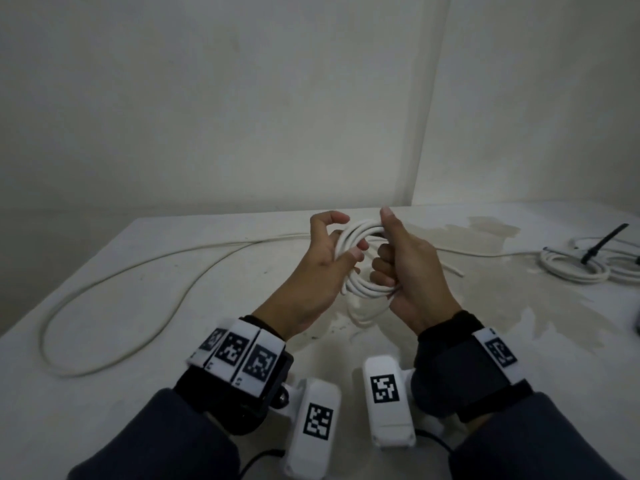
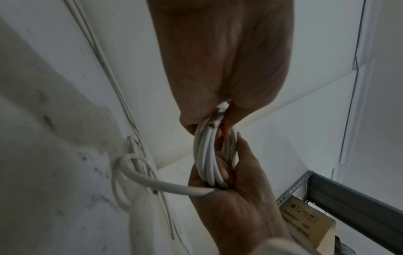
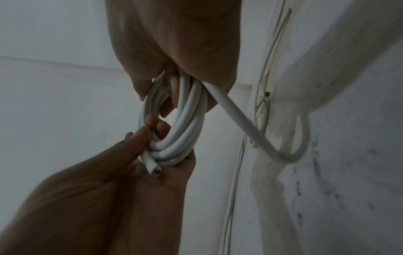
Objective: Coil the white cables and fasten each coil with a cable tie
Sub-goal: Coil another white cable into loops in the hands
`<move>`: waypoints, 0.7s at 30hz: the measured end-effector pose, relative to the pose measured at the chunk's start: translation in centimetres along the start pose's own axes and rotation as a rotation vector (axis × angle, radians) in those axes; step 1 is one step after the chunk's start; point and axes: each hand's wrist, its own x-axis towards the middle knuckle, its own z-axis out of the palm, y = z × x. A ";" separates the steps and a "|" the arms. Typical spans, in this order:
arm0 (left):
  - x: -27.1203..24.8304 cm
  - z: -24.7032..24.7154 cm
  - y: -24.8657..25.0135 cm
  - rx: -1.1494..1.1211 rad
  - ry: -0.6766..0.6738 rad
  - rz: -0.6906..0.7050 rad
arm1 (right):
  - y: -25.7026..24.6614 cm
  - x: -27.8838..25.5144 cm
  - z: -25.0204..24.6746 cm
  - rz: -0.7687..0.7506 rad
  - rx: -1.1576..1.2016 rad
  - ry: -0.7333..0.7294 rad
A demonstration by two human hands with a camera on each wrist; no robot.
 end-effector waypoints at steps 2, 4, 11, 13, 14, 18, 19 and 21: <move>0.0 0.1 -0.1 0.013 0.001 0.016 | -0.1 0.1 0.0 -0.006 0.045 0.056; 0.1 0.2 -0.3 0.047 -0.001 0.000 | -0.4 0.3 -0.2 -0.017 0.118 0.118; -0.2 -0.2 0.0 0.122 0.014 -0.712 | -1.3 0.3 -1.0 -0.043 0.377 0.165; -0.8 0.3 0.0 0.207 -0.145 -0.868 | -1.4 0.1 -0.6 -0.026 0.463 0.131; -0.9 0.5 0.1 0.167 -0.140 -0.866 | -1.4 0.0 -0.3 -0.015 0.493 0.114; -0.1 0.9 -0.3 -0.222 0.128 -0.553 | -0.8 -0.1 0.0 0.002 0.495 0.190; 0.1 1.0 -0.4 -0.264 0.190 -0.459 | -0.7 0.0 -0.1 0.006 0.484 0.236; 0.1 1.2 -0.5 -0.310 0.277 -0.287 | -0.4 0.0 -0.2 0.020 0.494 0.308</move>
